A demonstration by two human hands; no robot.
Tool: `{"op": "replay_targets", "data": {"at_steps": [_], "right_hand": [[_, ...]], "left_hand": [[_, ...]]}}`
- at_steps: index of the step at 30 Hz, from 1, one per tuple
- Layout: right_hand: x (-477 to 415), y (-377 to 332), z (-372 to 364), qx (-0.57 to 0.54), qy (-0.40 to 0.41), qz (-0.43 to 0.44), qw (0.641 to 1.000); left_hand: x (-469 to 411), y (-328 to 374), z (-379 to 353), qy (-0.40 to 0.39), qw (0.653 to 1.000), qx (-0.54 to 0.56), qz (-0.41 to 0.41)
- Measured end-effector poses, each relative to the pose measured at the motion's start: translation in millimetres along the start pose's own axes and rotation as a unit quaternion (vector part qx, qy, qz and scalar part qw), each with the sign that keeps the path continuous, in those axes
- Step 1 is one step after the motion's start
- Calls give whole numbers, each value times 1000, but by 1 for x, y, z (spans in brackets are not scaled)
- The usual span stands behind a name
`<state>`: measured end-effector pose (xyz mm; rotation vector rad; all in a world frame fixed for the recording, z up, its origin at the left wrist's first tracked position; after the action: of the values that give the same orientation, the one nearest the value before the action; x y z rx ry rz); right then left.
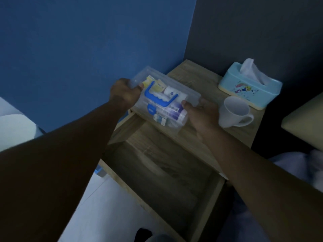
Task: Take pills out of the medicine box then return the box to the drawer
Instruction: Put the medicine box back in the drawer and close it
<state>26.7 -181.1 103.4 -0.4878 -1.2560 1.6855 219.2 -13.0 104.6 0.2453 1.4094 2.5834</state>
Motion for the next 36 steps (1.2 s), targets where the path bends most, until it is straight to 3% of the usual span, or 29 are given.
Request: {"op": "replay_targets", "data": {"at_steps": [5,9,12,19,23,28,36], "right_hand": [[43,7,26,-84,-11,-37,996],[85,18,40,-60,26,-21,998],[116,40,46,-47,0,-26,999],[161,99,44,-72,-31,-68,995],[166,129,32,-73,-40,-121,989],[157,157,14,-60,-15,-157,986],[126,186,-3,-38,10,-188,981]], "left_hand": [[38,3,23,26,999,8,19],[71,-5,39,32,998,-5,52],[96,-12,49,28,997,-42,55],[139,-55,37,-80,988,-111,76],[149,-85,18,-150,978,-94,111],[149,-103,-7,-175,971,-35,158],[136,-116,-34,-180,973,-59,133]]}}
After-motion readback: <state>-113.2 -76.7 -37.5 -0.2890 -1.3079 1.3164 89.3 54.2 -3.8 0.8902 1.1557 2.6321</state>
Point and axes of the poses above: each hand's wrist, its own x-axis away from the middle knuckle, its own z-axis out of the back of the hand, y = z × x, the point moved 4 cm from there along -x, towards the middle knuckle, and after that the axes turned 4 degrees about x, right-handed, at the moved point
